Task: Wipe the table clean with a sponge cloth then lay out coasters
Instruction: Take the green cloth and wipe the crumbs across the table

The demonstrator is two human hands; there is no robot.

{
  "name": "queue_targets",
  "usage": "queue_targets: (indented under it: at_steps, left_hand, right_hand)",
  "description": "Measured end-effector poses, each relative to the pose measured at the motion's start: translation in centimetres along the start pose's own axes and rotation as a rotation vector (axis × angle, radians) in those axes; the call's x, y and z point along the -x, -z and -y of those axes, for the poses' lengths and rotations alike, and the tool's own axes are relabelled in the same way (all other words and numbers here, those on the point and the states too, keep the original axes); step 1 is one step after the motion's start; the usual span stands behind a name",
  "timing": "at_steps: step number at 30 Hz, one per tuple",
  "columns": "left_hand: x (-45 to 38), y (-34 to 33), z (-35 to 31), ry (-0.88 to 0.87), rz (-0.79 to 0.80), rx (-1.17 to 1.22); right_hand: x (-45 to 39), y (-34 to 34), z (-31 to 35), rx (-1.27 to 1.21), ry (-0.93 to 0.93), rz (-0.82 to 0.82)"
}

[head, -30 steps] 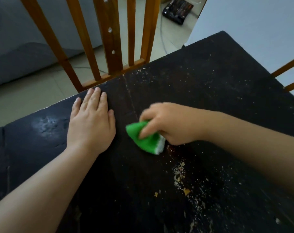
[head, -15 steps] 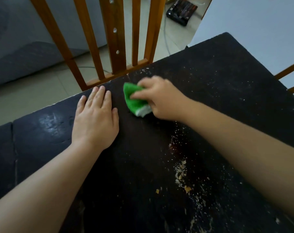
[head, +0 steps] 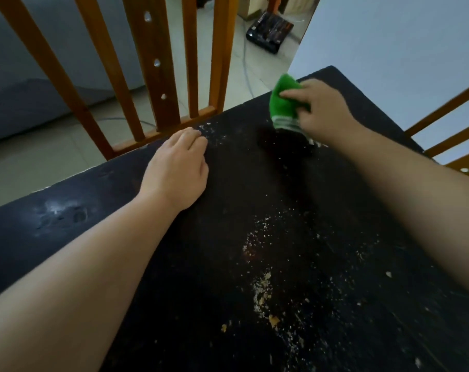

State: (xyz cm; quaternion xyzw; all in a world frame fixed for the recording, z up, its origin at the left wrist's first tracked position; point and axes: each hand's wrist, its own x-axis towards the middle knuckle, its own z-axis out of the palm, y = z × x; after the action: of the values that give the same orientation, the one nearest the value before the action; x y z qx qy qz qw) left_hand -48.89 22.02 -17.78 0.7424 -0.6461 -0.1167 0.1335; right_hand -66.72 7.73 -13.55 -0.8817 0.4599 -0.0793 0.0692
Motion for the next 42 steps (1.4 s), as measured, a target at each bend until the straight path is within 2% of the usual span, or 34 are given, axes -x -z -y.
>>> queue_targets:
  at_steps: [4,6,9,13,16,18,21,23,25,28,31,33,35,36,37,40,42]
  left_hand:
    - [-0.4,-0.3,0.3,-0.02,0.039,0.005]
    - [-0.4,-0.2,0.3,-0.023,0.041,0.011]
    - [-0.3,-0.2,0.4,-0.025,0.032,0.026]
    - [-0.4,-0.2,0.5,-0.012,0.034,0.051]
    - [-0.4,-0.4,0.5,-0.019,0.03,0.032]
    - [-0.4,-0.5,0.5,-0.021,0.019,0.03]
    - [-0.3,-0.3,0.4,-0.007,0.013,0.037]
    - [-0.3,-0.2,0.3,0.002,0.016,0.032]
    - [-0.2,-0.1,0.2,0.016,0.021,0.031]
    - [-0.2,-0.1,0.2,0.039,0.023,0.039]
    - [-0.3,-0.1,0.3,0.042,0.026,0.045]
    - [-0.3,-0.2,0.3,0.042,0.026,0.049]
    - [-0.3,-0.2,0.3,0.047,0.031,0.049]
    - [-0.2,-0.1,0.3,0.05,0.033,0.05]
    - [-0.2,-0.1,0.3,0.053,0.029,0.051]
    - [0.1,0.2,0.2,0.098,-0.006,0.059]
    - [0.3,0.3,0.1,0.141,-0.027,0.072]
  right_hand:
    - [-2.5,-2.6,0.4,0.051,-0.093,0.033]
    - [-2.0,-3.6,1.3,0.137,-0.062,0.092]
    - [0.8,-3.8,2.7,0.112,0.09,0.149]
    - [6.6,-3.7,3.4,0.023,0.438,0.156]
    - [8.9,-2.2,3.1,-0.059,0.562,0.23]
    - [7.2,-1.0,2.6,-0.05,0.527,0.127]
    - [2.3,-0.7,2.3,0.021,0.31,-0.003]
    - [-0.4,-1.8,2.8,-0.007,0.176,0.004]
    - [-1.3,-3.1,4.1,0.02,0.119,0.057]
    - [0.7,-4.6,5.9,0.103,0.166,0.12]
    - [4.5,-3.5,7.0,0.066,0.359,0.192]
    - [6.7,-2.0,6.8,0.093,0.49,0.365]
    - [7.7,-0.4,6.2,0.044,0.505,0.554]
    - [7.4,0.4,6.0,-0.001,0.475,0.573]
    - [6.7,0.9,5.7,-0.032,0.431,0.527]
    - [2.5,1.0,5.1,-0.031,0.229,0.237]
    - [-0.7,-0.1,5.2,-0.044,0.089,0.143]
